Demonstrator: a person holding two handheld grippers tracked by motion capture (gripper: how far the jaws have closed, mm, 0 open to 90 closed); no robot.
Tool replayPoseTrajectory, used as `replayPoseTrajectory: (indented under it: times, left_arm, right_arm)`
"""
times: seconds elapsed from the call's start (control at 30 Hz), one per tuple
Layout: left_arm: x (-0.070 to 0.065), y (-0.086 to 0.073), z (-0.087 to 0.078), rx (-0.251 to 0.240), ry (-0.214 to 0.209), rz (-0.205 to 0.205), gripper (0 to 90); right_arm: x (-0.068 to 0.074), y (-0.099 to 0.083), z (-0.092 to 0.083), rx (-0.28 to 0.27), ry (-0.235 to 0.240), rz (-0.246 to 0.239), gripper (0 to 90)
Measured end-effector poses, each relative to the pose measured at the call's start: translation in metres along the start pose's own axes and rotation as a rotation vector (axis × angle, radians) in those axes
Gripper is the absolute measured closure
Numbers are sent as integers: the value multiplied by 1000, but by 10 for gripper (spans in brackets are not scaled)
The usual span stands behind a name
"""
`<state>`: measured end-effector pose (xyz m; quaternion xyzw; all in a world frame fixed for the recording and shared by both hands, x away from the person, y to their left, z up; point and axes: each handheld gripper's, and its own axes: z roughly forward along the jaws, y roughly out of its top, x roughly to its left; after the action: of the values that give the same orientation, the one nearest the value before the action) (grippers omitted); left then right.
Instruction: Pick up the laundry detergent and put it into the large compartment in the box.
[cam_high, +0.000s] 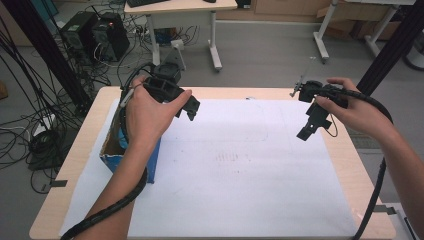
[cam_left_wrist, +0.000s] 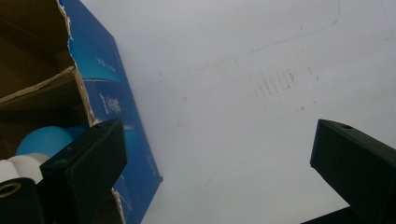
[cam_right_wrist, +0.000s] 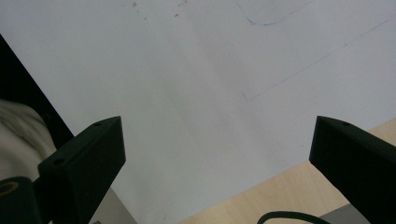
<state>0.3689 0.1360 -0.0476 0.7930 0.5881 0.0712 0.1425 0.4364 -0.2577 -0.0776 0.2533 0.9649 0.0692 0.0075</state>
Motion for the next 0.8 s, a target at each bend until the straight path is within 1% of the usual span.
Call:
replayPoseTrajectory:
  times: [0.13, 0.3, 0.4, 0.47, 0.5, 0.63, 0.77, 0.8]
  left_arm:
    - [0, -1, 1, -3, -3, 3, 43]
    - [2, 0, 1, 2, -8, 3, 44]
    - [1, 0, 2, 2, -6, 5, 43]
    - [2, 0, 2, 2, -7, 7, 43]
    - [2, 0, 2, 1, -8, 8, 43]
    - [3, 0, 2, -1, -18, 8, 43]
    - [1, -1, 3, -1, -17, 14, 43]
    - [1, 0, 3, 3, -17, 15, 43]
  right_arm:
    - [0, 2, 1, 6, -3, -9, 34]
    - [0, 2, 1, -2, -2, -7, 33]
    - [0, 4, 2, 9, 2, -14, 35]
    - [0, 3, 2, 5, 0, -14, 34]
    - [0, 3, 1, 3, 2, -8, 34]
    - [0, 3, 1, 3, -1, -15, 34]
    - [2, 4, 1, 3, -1, -13, 33]
    - [1, 4, 1, 7, 0, -19, 34]
